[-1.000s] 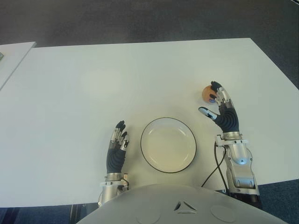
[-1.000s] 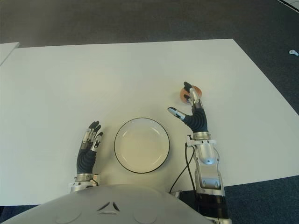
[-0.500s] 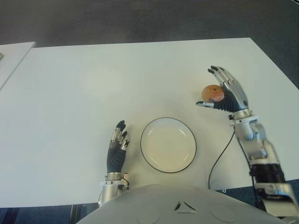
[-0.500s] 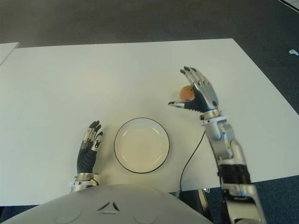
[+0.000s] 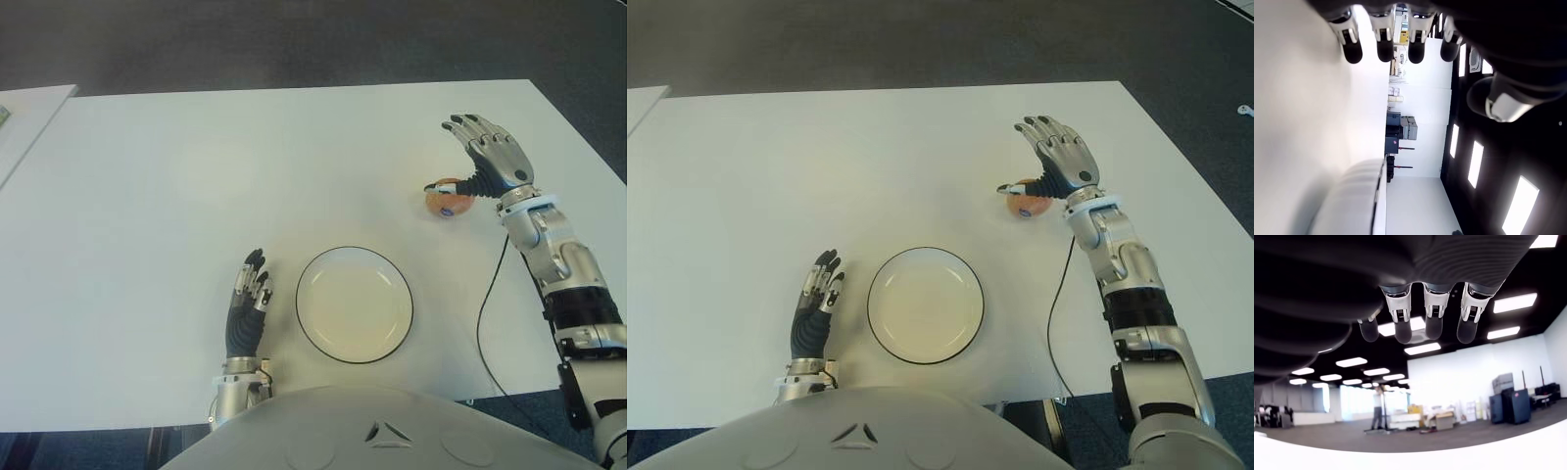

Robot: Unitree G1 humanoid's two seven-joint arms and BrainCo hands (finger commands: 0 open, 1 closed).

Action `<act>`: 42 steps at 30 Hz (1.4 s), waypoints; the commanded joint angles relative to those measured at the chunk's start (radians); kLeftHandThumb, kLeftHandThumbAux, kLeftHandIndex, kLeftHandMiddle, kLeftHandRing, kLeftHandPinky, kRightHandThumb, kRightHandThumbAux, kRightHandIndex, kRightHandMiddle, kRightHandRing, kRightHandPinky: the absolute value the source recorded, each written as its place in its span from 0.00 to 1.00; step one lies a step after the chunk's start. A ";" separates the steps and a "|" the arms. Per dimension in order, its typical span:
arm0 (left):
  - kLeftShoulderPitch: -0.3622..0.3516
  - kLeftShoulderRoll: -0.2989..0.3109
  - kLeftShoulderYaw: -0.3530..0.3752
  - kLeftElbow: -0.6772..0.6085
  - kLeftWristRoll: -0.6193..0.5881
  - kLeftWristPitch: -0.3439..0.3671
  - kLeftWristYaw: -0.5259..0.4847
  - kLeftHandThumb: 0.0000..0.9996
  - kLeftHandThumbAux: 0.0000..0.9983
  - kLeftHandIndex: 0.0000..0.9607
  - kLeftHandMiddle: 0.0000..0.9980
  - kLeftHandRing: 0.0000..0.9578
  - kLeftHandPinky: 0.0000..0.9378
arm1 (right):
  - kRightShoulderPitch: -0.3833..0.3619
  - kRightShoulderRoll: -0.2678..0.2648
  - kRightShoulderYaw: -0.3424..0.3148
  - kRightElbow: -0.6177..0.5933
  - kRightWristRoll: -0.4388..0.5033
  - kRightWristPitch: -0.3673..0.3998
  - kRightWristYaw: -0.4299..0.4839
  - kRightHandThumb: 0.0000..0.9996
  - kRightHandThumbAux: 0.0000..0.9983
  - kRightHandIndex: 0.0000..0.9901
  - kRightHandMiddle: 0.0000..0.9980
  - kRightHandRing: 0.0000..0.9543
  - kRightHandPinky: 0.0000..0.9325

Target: Put the apples into the plate.

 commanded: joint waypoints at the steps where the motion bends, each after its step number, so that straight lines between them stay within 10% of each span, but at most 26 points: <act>1: 0.007 -0.002 0.018 0.046 0.021 0.023 0.023 0.03 0.46 0.00 0.00 0.00 0.00 | -0.053 -0.020 0.051 0.077 -0.018 0.024 0.008 0.39 0.43 0.02 0.00 0.00 0.00; 42: -0.021 0.019 0.042 0.077 -0.054 0.011 -0.058 0.04 0.45 0.00 0.00 0.00 0.00 | -0.274 0.024 0.314 0.612 0.007 0.041 -0.137 0.28 0.38 0.00 0.00 0.00 0.00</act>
